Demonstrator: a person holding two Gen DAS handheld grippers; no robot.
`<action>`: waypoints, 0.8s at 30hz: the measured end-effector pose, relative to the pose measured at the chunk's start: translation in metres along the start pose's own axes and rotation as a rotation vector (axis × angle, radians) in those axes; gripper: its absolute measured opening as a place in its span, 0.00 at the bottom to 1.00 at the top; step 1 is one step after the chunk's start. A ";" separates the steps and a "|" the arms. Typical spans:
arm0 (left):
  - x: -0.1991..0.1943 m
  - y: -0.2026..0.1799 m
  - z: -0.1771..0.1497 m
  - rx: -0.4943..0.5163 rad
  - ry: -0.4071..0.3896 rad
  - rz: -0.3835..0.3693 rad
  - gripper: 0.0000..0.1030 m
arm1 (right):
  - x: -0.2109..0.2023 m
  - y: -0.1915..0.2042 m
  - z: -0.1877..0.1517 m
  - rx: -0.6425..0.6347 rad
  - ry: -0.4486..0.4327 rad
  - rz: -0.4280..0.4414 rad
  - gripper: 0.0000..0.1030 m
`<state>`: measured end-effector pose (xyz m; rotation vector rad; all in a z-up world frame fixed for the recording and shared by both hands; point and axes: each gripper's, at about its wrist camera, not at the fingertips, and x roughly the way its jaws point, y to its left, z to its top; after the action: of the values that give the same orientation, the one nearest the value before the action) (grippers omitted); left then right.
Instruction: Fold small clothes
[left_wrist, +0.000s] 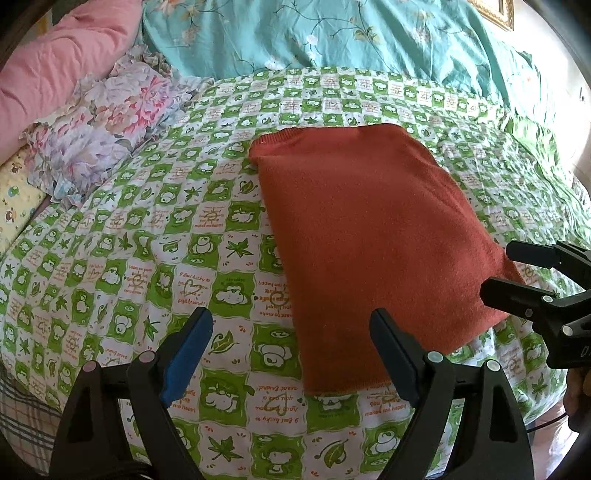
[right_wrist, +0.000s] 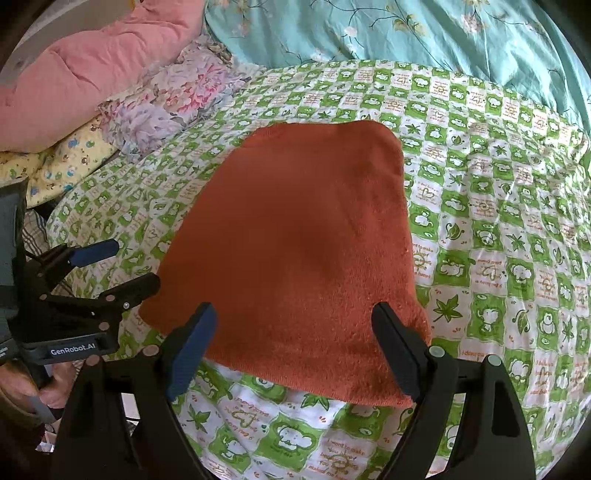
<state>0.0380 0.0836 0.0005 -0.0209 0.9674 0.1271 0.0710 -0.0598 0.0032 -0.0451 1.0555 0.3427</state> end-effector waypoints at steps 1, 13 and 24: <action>0.000 0.000 0.000 0.001 0.000 0.000 0.85 | 0.000 0.000 0.000 0.000 0.000 0.000 0.84; -0.003 -0.002 0.001 -0.001 -0.011 0.001 0.85 | 0.000 0.003 0.002 0.005 0.000 0.002 0.84; -0.006 -0.004 0.001 0.000 -0.021 -0.001 0.85 | -0.001 0.002 0.001 0.004 0.000 0.002 0.84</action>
<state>0.0363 0.0793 0.0056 -0.0196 0.9467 0.1265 0.0712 -0.0574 0.0047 -0.0400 1.0564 0.3425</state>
